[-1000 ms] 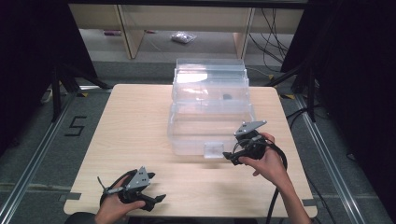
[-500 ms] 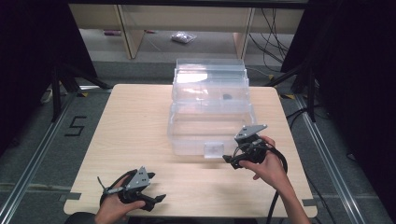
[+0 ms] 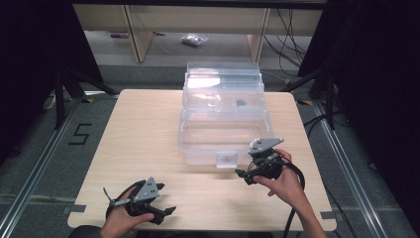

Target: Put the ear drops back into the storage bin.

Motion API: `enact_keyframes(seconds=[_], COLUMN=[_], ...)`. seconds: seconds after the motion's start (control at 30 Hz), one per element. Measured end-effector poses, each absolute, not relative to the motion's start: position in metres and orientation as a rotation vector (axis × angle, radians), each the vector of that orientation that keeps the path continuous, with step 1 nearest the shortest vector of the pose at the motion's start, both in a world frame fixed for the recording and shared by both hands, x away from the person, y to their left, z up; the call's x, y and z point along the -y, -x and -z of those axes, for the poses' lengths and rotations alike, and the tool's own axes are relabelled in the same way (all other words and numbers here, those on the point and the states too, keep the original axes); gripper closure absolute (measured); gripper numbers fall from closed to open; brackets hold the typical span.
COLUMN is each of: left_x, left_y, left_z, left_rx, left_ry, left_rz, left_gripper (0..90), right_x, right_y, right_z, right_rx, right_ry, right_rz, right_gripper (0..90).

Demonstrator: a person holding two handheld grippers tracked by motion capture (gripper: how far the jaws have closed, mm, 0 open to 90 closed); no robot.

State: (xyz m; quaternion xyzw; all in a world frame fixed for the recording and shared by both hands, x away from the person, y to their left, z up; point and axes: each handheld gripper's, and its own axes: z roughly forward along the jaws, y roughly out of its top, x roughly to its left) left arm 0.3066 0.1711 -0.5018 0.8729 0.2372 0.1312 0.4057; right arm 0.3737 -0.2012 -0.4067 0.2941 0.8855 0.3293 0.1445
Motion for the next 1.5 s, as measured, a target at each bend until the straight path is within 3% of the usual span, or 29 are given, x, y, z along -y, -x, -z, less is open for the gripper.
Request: enact_keyframes(seconds=[1.03, 1.5], left_x=[-0.17, -0.171], left_y=[-0.306, -0.307], left_z=[0.503, 0.502], left_rx=[-0.611, -0.603], left_ry=[-2.187, -2.208], left_rz=[-0.322, -0.331], left_gripper=[15.1, 15.1], right_x=[0.201, 0.21], right_y=[-0.354, -0.34], right_z=[0.427, 0.453], right_rx=[-2.543, -2.524], right_ry=[-0.841, -0.884], right_rz=[-0.97, -1.02], right_gripper=[20.1, 19.6])
